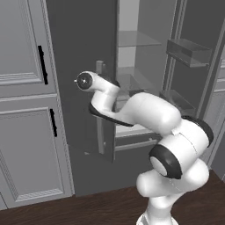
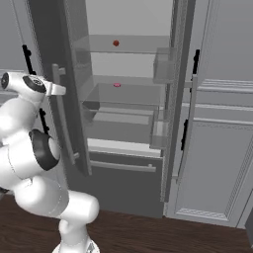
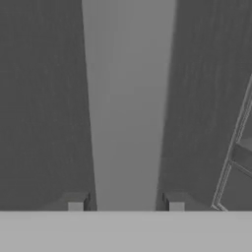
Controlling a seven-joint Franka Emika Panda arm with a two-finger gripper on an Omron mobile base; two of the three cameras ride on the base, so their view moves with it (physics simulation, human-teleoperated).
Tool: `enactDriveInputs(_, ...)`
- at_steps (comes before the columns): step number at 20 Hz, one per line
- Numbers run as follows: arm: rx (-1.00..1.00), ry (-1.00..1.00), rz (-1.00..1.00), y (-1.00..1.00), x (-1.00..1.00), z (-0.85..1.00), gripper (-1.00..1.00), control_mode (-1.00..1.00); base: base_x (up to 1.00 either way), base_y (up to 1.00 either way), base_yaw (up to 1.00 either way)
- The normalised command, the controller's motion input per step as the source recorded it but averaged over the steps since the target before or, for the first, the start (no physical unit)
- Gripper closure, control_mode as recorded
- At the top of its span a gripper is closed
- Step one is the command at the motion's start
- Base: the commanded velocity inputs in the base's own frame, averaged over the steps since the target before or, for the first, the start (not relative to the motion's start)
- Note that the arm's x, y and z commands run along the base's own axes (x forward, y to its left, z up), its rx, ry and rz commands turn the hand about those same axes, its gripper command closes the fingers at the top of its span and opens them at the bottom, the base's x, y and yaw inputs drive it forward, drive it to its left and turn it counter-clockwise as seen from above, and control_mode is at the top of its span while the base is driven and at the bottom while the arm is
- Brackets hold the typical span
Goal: Take the strawberry from the fridge and place it on top of the pancake, located on the dining counter.
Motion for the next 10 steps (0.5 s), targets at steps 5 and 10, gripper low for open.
enactDriveInputs(5,0.0,0.0,-0.11,0.79,-0.58,0.0,-1.0,-1.0,0.0,0.0,0.0)
enactDriveInputs(10,-0.03,0.0,-0.08,0.53,-0.35,-0.02,-1.0,-1.0,0.0,0.0,0.0)
